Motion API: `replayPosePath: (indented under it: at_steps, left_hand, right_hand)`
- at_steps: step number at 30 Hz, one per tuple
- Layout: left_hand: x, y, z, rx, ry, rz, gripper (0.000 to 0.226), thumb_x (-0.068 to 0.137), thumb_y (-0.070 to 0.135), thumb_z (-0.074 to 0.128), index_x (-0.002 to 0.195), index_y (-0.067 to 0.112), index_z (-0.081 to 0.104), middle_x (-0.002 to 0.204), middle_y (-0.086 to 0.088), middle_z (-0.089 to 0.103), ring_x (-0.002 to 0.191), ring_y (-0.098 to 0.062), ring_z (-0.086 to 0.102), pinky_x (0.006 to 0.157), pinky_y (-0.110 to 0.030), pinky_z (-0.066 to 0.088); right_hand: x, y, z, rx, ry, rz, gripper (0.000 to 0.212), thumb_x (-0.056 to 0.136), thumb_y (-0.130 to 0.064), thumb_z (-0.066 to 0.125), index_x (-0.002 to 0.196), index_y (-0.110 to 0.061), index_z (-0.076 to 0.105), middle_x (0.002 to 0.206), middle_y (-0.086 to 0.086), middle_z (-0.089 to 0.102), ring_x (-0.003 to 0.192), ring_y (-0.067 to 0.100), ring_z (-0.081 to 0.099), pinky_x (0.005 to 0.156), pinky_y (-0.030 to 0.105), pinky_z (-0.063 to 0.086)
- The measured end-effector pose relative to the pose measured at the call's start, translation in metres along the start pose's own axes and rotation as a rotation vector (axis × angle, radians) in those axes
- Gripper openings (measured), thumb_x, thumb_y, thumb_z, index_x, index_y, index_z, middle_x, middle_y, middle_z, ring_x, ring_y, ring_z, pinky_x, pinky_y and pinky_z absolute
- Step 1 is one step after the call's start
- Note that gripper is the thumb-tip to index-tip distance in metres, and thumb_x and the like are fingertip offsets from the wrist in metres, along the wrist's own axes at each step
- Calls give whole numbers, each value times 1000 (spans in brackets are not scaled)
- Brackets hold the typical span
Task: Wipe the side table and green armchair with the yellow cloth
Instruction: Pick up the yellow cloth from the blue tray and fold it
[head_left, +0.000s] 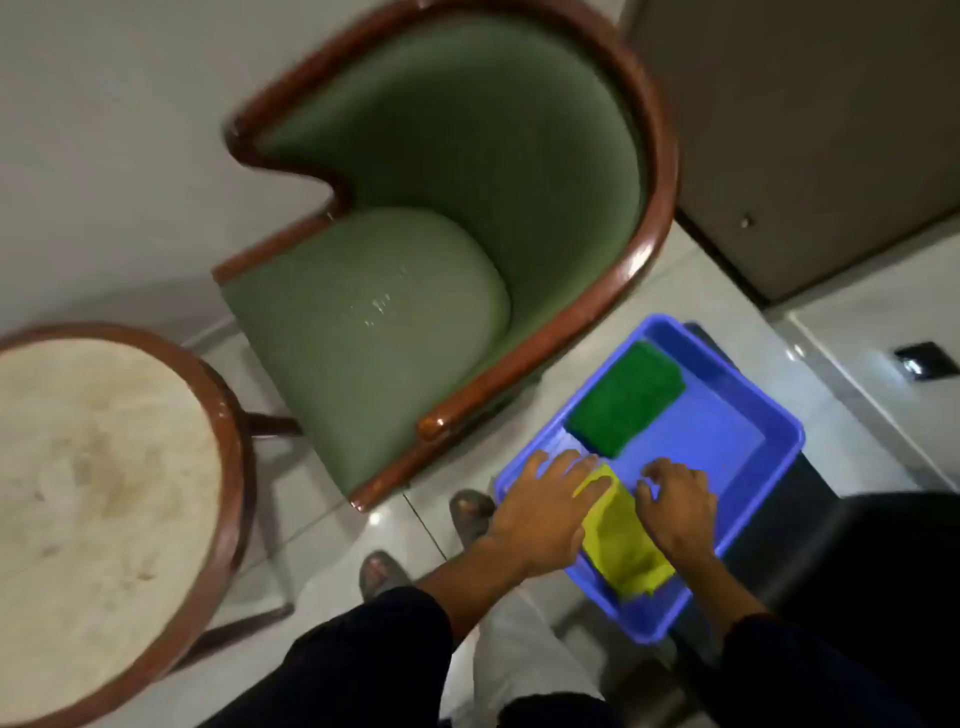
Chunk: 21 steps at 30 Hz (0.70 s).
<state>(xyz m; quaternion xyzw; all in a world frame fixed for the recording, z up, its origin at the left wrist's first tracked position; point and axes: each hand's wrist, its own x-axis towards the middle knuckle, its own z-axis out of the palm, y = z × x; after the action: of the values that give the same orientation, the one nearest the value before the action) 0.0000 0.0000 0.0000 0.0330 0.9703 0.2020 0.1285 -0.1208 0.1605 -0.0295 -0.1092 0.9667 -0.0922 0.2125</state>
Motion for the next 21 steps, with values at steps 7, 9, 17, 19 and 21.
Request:
replayPosePath:
  at_steps: [7,9,17,19,21]
  left_hand:
    - [-25,-9,76,-139,-266,-146,62,90,20,49,150,17,33,156,-12,36,146,-30,27,119,-49,20]
    - [-37,-11,73,-194,-130,-109,56,79,12,61,135,9,56,137,-20,58,130,-38,51,106,-52,42]
    - [-24,-26,27,-1243,13,-737,71,82,29,77,141,15,38,127,7,55,110,-10,57,96,-22,43]
    - [-30,-39,14,-1650,8,-918,71,76,36,81,135,23,45,122,7,64,110,-12,63,102,-36,50]
    - [-48,-53,1,-1961,-184,-1007,54,76,42,79,124,26,62,118,-1,72,109,-22,68,95,-46,55]
  right_hand:
    - [3,44,52,30,-370,214,53,75,-41,77,115,-13,57,118,16,61,118,40,52,95,50,44]
    - [12,37,48,37,-427,219,32,75,-42,76,92,-19,60,98,10,67,108,34,57,92,44,42]
    - [6,-37,3,712,-764,246,9,55,-14,62,61,-19,67,64,4,66,66,26,59,64,35,49]
    - [0,-60,-4,832,-849,261,22,56,-8,58,69,-18,72,72,8,73,67,28,65,64,35,54]
    - [-9,-87,-6,908,-977,239,33,59,-4,55,82,-15,76,83,10,77,72,28,71,63,34,58]
